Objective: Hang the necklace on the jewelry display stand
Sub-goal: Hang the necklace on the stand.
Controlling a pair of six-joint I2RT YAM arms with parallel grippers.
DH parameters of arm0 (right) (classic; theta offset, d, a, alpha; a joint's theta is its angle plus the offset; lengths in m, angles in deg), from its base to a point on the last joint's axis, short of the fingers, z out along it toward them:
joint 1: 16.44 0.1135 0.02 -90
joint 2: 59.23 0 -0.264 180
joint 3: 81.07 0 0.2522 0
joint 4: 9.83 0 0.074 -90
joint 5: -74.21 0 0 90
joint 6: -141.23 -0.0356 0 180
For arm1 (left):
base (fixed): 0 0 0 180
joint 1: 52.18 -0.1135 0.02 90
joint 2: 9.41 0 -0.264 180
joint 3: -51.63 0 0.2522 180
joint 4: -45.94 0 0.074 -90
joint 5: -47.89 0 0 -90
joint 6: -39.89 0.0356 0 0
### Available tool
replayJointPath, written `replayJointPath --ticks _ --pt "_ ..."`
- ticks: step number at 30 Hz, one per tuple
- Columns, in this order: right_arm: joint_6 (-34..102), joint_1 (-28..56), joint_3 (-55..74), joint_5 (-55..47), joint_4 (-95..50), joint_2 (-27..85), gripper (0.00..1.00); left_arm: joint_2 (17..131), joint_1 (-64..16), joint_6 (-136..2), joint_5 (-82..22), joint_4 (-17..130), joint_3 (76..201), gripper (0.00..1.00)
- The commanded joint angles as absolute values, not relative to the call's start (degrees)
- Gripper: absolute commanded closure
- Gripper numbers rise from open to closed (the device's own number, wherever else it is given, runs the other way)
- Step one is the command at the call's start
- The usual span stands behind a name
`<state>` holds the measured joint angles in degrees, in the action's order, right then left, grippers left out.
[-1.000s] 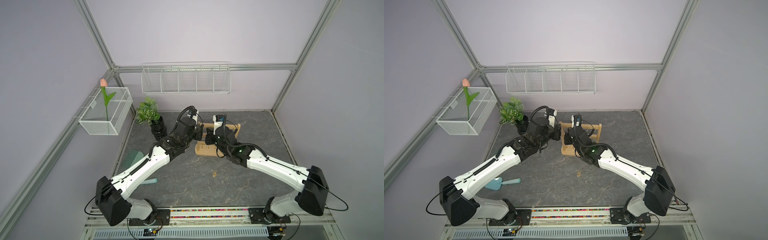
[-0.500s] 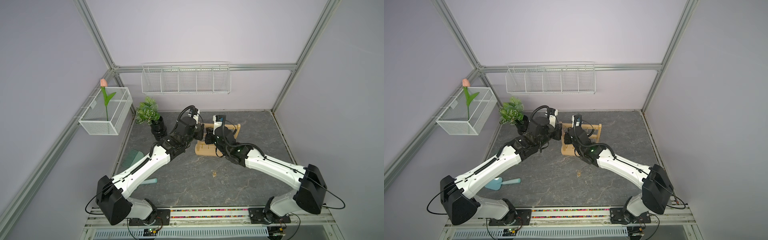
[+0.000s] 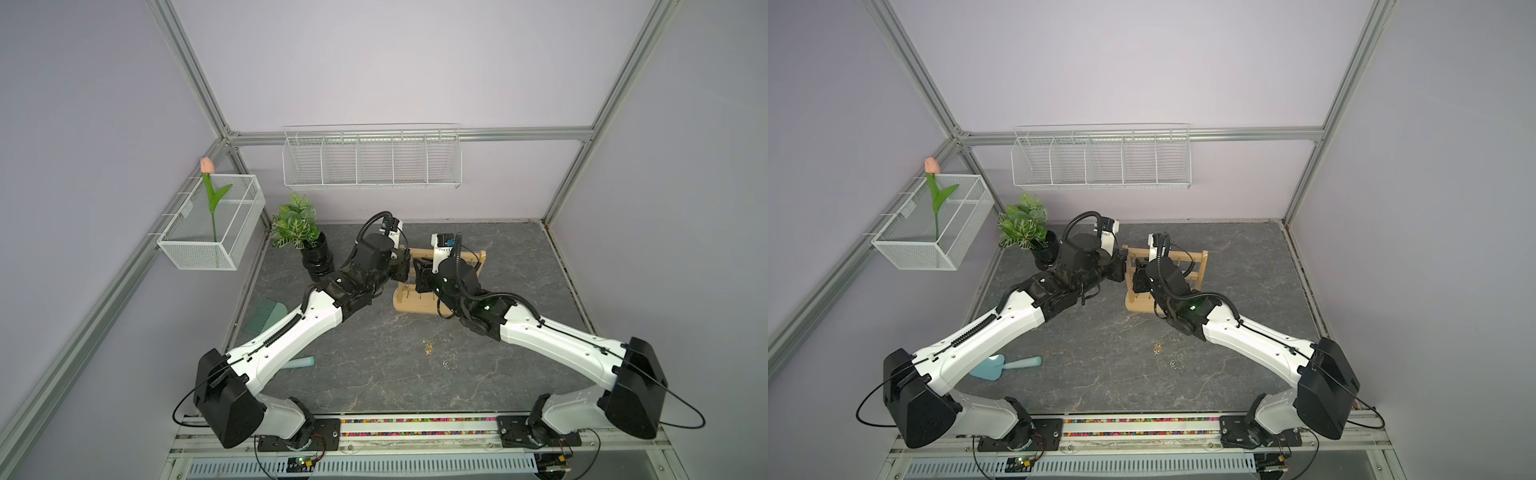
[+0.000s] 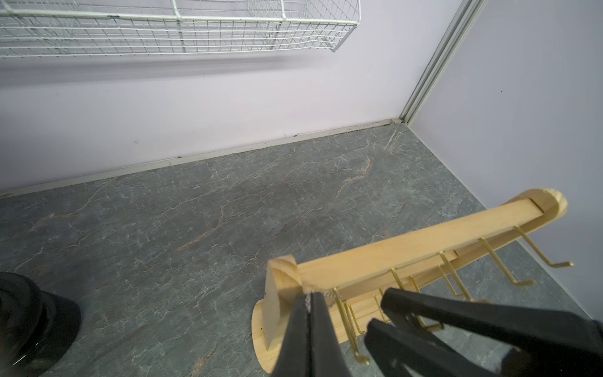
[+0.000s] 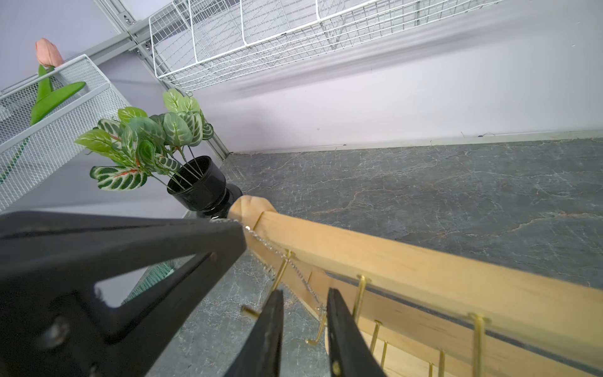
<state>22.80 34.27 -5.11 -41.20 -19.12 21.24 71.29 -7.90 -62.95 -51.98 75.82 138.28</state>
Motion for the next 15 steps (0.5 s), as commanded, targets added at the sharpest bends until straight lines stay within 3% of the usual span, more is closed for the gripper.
replayJointPath --ticks 1,15 --pt "24.9 34.0 -6.5 -40.6 -22.0 18.9 0.68 72.1 -8.1 -63.3 -50.4 75.2 140.7 1.0" --pt "31.8 32.6 -3.5 -29.0 -23.9 17.5 0.52 74.2 -8.1 -64.3 -46.2 76.0 143.3 1.0"
